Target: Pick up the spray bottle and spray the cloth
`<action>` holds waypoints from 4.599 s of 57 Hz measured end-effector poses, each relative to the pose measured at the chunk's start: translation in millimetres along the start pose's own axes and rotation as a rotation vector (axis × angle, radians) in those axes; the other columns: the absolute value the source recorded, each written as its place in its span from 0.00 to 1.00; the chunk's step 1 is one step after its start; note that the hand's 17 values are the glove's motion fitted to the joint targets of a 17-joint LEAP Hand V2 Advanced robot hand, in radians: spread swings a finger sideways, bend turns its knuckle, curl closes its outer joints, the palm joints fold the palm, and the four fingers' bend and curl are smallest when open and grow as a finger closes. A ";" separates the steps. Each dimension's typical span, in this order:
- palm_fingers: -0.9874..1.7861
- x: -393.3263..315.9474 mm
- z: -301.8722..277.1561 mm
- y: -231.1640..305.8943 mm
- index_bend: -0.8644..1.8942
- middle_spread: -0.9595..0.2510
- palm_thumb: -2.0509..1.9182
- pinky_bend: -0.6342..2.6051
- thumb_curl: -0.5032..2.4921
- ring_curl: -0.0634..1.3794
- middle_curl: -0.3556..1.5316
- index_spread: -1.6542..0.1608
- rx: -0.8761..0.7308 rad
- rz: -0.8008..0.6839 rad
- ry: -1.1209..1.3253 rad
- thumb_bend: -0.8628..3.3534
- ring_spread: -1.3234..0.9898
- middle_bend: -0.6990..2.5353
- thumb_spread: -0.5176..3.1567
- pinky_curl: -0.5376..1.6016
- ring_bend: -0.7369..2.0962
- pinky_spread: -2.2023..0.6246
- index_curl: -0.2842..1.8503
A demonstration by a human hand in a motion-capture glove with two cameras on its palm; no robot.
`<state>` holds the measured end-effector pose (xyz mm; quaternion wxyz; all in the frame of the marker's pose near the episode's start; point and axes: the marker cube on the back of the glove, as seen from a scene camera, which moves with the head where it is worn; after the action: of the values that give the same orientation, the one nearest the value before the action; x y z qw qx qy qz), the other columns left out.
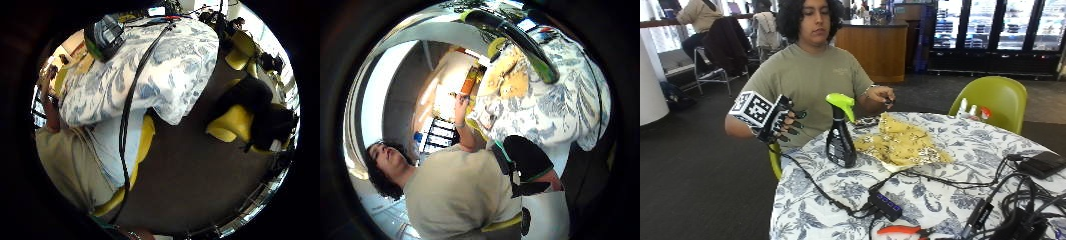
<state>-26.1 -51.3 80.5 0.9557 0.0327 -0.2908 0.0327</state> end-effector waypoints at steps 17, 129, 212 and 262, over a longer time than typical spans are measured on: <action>0.48 -0.7 24.7 -78.4 0.35 0.75 0.70 0.33 0.28 0.27 0.35 0.69 0.158 0.056 -0.348 0.20 0.53 0.27 0.42 0.43 0.42 0.85 0.23; 0.42 -8.5 67.8 -220.0 0.36 0.78 0.71 0.31 0.30 0.27 0.39 0.74 0.177 0.120 -0.693 0.20 0.54 0.32 0.37 0.41 0.45 0.83 0.22; 0.84 -99.1 117.1 -264.5 0.42 0.67 0.77 0.33 0.42 0.38 0.49 0.77 -1.159 0.453 0.217 0.20 0.50 0.44 0.29 0.45 0.52 0.71 0.40; 0.83 -265.4 160.2 -357.6 0.40 0.68 0.77 0.33 0.44 0.38 0.50 0.77 -0.732 -0.010 -0.303 0.20 0.51 0.43 0.33 0.45 0.52 0.72 0.43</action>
<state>-305.7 -432.0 49.6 0.8505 -0.3043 -0.4210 -0.0828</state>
